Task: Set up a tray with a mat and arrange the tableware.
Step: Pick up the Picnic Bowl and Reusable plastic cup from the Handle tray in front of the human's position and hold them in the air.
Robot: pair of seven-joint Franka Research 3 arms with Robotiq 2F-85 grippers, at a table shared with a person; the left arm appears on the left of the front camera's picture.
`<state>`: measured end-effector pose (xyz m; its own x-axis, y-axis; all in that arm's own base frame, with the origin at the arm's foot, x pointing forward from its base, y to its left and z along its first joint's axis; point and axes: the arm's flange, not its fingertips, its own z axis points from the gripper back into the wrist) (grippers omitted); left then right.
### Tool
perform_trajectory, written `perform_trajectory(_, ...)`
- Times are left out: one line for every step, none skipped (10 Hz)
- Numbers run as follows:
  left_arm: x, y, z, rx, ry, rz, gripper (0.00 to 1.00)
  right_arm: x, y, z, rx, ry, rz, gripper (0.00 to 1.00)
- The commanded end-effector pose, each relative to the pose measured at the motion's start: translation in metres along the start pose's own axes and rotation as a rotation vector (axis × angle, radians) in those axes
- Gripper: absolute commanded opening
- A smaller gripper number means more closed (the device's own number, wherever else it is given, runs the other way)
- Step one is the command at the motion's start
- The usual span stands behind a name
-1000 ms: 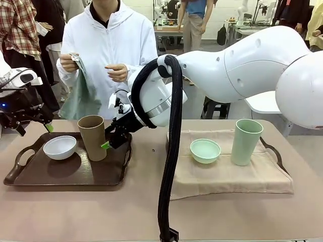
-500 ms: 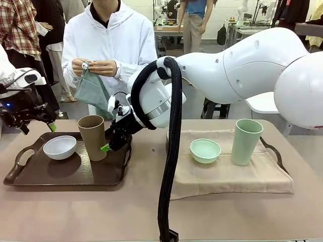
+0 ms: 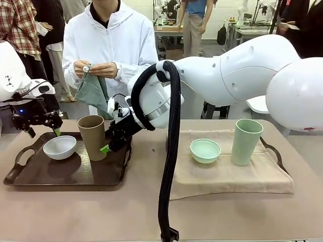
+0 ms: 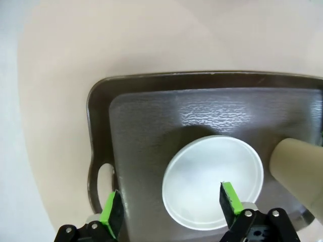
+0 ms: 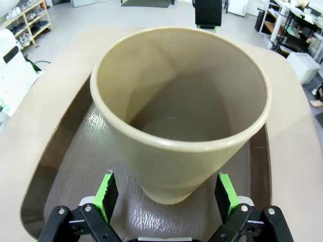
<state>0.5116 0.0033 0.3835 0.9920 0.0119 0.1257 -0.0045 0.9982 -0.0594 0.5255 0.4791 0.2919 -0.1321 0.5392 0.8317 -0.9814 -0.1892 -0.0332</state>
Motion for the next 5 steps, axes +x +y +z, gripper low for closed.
perform_trajectory(0.007, 0.005, 0.000, 0.000, 0.059, 0.004, 1.00, 0.001, -0.006, -0.007, 0.015, -0.030, 0.013, 1.00)
perform_trajectory(0.005, 0.007, -0.003, 0.006, 0.074, 0.015, 1.00, -0.001, -0.007, -0.014, 0.022, -0.041, -0.001, 1.00)
perform_trajectory(0.003, 0.008, -0.007, 0.001, 0.086, 0.013, 1.00, -0.004, -0.008, -0.021, 0.032, -0.045, -0.007, 1.00)
perform_trajectory(0.001, 0.009, -0.012, -0.001, 0.098, 0.012, 1.00, -0.005, -0.010, -0.029, 0.030, -0.053, -0.010, 1.00)
perform_trajectory(0.000, 0.010, -0.017, -0.007, 0.105, 0.009, 1.00, -0.005, -0.013, -0.035, 0.031, -0.056, -0.010, 1.00)
